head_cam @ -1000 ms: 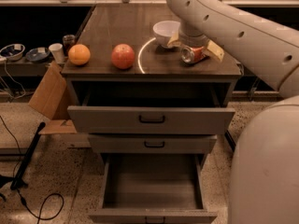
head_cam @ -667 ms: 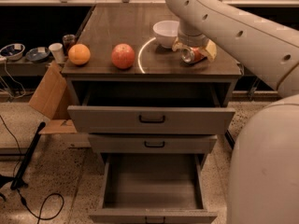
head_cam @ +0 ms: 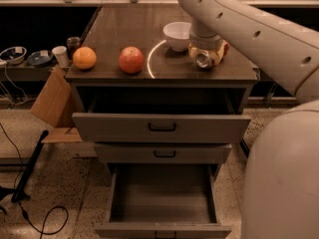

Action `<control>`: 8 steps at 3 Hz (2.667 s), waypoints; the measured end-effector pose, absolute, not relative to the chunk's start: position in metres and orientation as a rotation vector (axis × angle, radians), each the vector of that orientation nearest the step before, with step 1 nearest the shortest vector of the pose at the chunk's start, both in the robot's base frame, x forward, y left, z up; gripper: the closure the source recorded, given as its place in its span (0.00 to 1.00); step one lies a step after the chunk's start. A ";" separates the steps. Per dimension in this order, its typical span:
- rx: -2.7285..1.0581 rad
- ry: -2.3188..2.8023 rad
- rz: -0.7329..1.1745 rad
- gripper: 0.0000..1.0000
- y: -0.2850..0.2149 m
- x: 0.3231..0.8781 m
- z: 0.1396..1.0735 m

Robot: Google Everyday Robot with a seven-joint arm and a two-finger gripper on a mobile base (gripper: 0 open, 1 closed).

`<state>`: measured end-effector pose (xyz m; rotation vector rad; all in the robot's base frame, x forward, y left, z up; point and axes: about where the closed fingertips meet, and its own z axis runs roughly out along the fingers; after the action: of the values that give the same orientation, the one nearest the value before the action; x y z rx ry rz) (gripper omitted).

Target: Place coke can into bottom drawer

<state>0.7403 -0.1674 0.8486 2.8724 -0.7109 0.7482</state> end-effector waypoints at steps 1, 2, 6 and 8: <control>2.890 -0.699 0.725 0.89 -0.166 0.739 0.850; 2.898 -0.717 0.727 1.00 -0.169 0.734 0.857; 2.871 -0.950 0.689 1.00 -0.220 0.612 0.898; 2.806 -1.148 0.427 1.00 -0.260 0.562 0.846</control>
Offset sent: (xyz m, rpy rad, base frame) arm -0.0130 -0.0039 0.0233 0.0441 0.0002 -0.0043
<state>0.5625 -0.2599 0.8456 2.8063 -1.1477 0.4270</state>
